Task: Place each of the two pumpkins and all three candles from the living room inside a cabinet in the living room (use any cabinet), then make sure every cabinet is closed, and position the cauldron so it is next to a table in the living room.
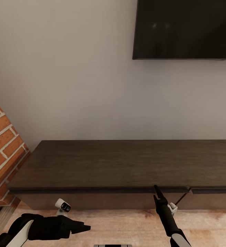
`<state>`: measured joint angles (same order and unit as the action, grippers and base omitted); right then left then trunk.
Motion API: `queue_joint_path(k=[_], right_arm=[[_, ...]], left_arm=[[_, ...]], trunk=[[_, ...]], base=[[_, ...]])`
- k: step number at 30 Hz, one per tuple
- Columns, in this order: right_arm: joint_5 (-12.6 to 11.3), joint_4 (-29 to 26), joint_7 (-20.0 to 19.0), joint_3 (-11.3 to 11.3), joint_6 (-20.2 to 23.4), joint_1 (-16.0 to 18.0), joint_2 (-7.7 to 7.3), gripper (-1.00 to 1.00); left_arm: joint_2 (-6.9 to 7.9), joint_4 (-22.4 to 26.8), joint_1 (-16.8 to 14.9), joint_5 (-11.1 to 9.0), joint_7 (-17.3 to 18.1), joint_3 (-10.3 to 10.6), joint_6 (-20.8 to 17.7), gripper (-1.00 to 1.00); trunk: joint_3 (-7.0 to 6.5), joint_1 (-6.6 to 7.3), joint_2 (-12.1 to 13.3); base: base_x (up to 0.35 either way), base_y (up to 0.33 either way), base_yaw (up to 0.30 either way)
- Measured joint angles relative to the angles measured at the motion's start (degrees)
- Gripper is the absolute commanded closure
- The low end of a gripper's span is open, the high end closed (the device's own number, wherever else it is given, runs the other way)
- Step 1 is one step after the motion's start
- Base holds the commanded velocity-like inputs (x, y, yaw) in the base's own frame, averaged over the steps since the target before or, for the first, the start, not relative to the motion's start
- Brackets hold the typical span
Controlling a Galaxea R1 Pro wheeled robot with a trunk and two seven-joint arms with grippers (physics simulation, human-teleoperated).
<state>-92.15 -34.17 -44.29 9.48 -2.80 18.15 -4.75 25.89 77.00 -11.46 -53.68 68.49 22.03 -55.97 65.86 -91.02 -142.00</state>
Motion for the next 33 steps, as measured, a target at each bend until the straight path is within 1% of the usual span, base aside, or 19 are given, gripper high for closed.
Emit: queue_joint_path(k=[11, 12, 25, 33], right_arm=[[0.0, -0.01, 0.0, 0.0, -0.06, 0.0, 0.0, -1.0], [0.0, 0.0, 0.0, 0.0, -0.06, 0.0, 0.0, 1.0], [0.03, 0.06, 0.28, -0.03, -0.01, 0.0, 0.0, 1.0], [0.0, -0.01, 0.21, 0.0, 0.01, 0.0, 0.0, 1.0]], left_arm=[[-0.01, 0.0, 0.01, -0.02, 0.03, 0.05, 0.0, -1.0], [-0.01, 0.0, 0.01, -0.02, 0.03, 0.04, 0.0, -1.0], [0.03, 0.01, 0.01, -0.17, 0.03, 0.08, 0.0, -1.0], [-0.01, 0.0, 0.0, -0.13, 0.03, 0.09, 0.0, -1.0]], trunk=[[0.0, 0.0, 0.0], [0.0, 0.0, 0.0], [0.01, 0.0, 0.0], [0.0, 0.0, 0.0]], base=[[0.0, 0.0, 0.0], [0.0, 0.0, 0.0], [0.0, 0.0, 0.0], [-0.048, 0.0, 0.0]])
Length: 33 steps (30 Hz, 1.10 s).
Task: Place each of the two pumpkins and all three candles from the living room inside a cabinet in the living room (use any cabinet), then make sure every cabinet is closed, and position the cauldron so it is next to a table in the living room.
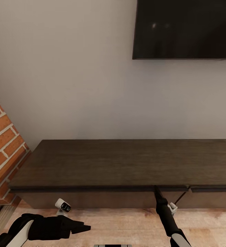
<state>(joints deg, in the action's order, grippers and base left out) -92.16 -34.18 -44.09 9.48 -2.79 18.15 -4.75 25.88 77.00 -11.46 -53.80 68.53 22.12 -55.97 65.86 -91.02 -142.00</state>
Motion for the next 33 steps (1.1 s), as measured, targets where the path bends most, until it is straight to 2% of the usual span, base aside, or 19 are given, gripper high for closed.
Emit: queue_joint_path(k=[33], right_arm=[[0.14, -0.06, 0.14, -0.01, -0.13, 0.04, 0.01, 1.0]], left_arm=[[0.0, -0.01, 0.01, 0.02, -0.08, 0.01, 0.0, -1.0]], trunk=[[-0.01, -0.01, 0.0]], base=[[-0.015, 0.0, 0.0]])
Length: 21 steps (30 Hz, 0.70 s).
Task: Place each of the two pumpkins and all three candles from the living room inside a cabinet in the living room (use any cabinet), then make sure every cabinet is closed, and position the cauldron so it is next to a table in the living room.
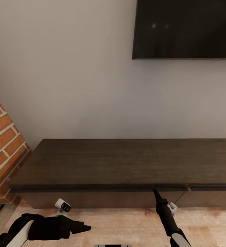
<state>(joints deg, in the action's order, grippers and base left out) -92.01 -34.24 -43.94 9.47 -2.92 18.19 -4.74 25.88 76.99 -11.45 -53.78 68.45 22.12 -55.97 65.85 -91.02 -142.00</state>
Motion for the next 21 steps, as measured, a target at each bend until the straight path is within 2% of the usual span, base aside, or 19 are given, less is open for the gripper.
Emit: queue_joint_path(k=[21], right_arm=[[-0.1, 0.0, -0.02, -0.05, 0.03, -0.01, 0.0, 1.0]], left_arm=[[0.0, 0.0, 0.0, 0.0, 0.08, 0.0, 0.0, -1.0]], trunk=[[0.0, -0.01, 0.0]], base=[[-0.221, 0.0, 0.0]])
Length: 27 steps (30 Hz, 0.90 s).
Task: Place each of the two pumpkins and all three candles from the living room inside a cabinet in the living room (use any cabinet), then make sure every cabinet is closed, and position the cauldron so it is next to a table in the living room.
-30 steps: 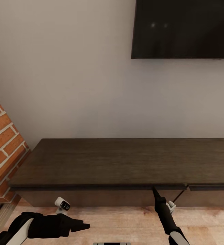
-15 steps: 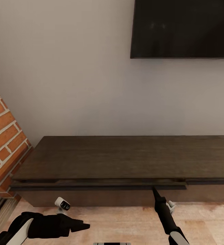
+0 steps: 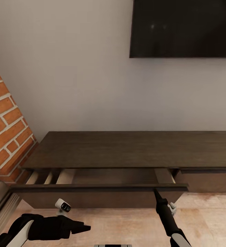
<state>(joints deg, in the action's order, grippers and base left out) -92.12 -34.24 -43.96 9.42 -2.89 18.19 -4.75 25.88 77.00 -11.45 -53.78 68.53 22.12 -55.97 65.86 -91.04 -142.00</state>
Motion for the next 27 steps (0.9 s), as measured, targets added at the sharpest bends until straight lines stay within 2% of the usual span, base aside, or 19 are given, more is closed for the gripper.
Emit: queue_joint_path(k=[20, 27], right_arm=[[-0.08, 0.0, -0.01, -0.04, 0.02, 0.0, 0.0, 1.0], [-0.09, 0.0, -0.01, -0.05, 0.02, -0.01, 0.0, 1.0]], left_arm=[[0.05, 0.0, 0.01, -0.07, 0.0, 0.0, 0.0, -1.0], [0.08, 0.0, -0.01, -0.13, 0.0, 0.0, 0.0, -1.0]], trunk=[[0.0, 0.0, 0.0], [0.0, 0.02, 0.0]], base=[[-0.226, 0.0, 0.0], [-0.085, 0.0, 0.0]])
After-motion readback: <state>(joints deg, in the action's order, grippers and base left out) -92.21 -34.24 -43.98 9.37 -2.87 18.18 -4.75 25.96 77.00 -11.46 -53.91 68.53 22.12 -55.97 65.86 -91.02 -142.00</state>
